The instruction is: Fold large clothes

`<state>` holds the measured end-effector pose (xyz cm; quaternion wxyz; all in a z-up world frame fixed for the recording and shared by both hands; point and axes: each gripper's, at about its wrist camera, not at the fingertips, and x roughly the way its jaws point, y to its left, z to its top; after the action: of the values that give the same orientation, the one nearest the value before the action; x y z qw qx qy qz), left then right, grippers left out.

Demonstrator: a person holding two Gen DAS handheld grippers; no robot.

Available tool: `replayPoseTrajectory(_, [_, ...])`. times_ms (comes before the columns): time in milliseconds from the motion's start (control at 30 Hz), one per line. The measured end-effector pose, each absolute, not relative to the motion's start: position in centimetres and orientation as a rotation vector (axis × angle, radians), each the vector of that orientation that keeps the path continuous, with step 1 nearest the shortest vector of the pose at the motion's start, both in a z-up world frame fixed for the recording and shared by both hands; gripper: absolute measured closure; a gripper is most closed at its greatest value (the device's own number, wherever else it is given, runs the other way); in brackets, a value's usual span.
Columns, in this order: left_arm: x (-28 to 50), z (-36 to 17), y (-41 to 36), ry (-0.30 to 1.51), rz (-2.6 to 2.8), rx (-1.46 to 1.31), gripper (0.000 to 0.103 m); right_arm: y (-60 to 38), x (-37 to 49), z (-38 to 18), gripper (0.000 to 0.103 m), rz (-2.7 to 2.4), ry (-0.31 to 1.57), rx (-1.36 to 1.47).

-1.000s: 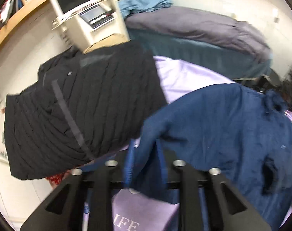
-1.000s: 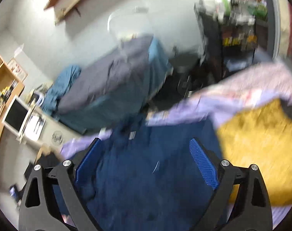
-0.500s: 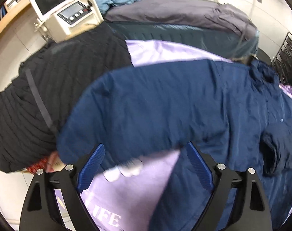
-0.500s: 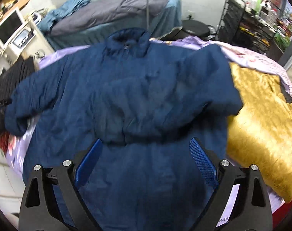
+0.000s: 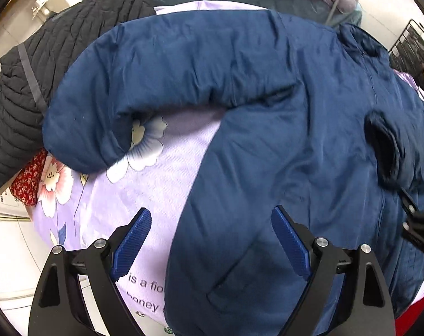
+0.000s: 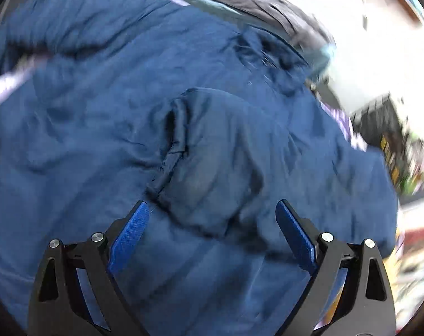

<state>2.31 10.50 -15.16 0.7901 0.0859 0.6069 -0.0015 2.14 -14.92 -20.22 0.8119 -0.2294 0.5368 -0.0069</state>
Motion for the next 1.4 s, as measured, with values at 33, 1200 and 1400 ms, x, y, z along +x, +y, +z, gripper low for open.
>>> replayPoseTrajectory(33, [2.1,-15.2,10.4,1.304,-0.002,0.196,0.017,-14.6,2.3,-20.8,0.018,-0.015,1.133,-0.551])
replayPoseTrajectory(1200, [0.2,-14.6,6.8,1.23,-0.154,0.346,0.016,-39.6,-11.4,-13.0,0.033,-0.358,1.091,0.403])
replayPoseTrajectory(1400, [0.2,-15.5,15.0,1.272,-0.062,0.294,0.015,-36.0,-16.6,-17.6,0.033,-0.25,1.252,0.463])
